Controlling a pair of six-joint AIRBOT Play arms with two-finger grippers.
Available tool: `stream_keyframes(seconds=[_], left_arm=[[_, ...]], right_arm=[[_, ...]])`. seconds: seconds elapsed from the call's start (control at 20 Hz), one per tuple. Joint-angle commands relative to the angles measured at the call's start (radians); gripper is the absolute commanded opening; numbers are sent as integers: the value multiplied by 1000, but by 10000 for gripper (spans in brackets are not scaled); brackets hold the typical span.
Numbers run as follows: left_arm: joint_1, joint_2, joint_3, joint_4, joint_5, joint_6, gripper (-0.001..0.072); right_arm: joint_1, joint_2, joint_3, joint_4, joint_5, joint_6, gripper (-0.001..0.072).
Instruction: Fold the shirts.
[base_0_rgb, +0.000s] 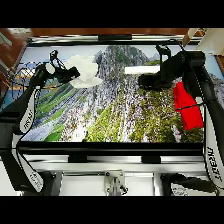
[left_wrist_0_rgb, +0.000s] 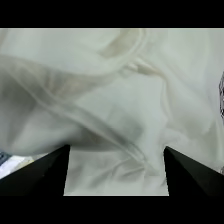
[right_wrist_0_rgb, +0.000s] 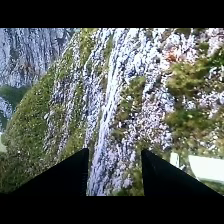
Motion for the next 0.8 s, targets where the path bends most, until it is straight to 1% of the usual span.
stream_keyframes(seconds=[0.0,0.15,0.2,0.25,0.35,0.4,0.5,0.55,0.65,0.75], left_arm=[[0,-59,27,-60,75,1,720],[3,-78,27,-61,80,2,720],[3,-82,27,-61,79,1,720],[3,-84,27,-61,78,1,624],[2,-78,29,-61,80,2,28],[3,-71,41,-61,80,17,40],[4,-37,95,-61,62,110,39],[3,-9,130,-61,45,153,39],[-8,101,159,-61,29,254,39],[-27,263,159,-59,-10,371,39]], right_arm=[[34,0,1,4,2,-14,431],[55,0,1,-3,2,-22,434],[55,0,1,-5,-2,-29,452],[55,0,1,-14,-1,-32,452],[55,0,1,-38,0,-33,451],[55,0,1,-50,0,-33,451],[55,1,1,-83,5,-42,450],[55,3,2,-110,9,-66,449],[54,25,2,-186,-17,-98,449],[47,85,2,-295,-87,-135,450]])
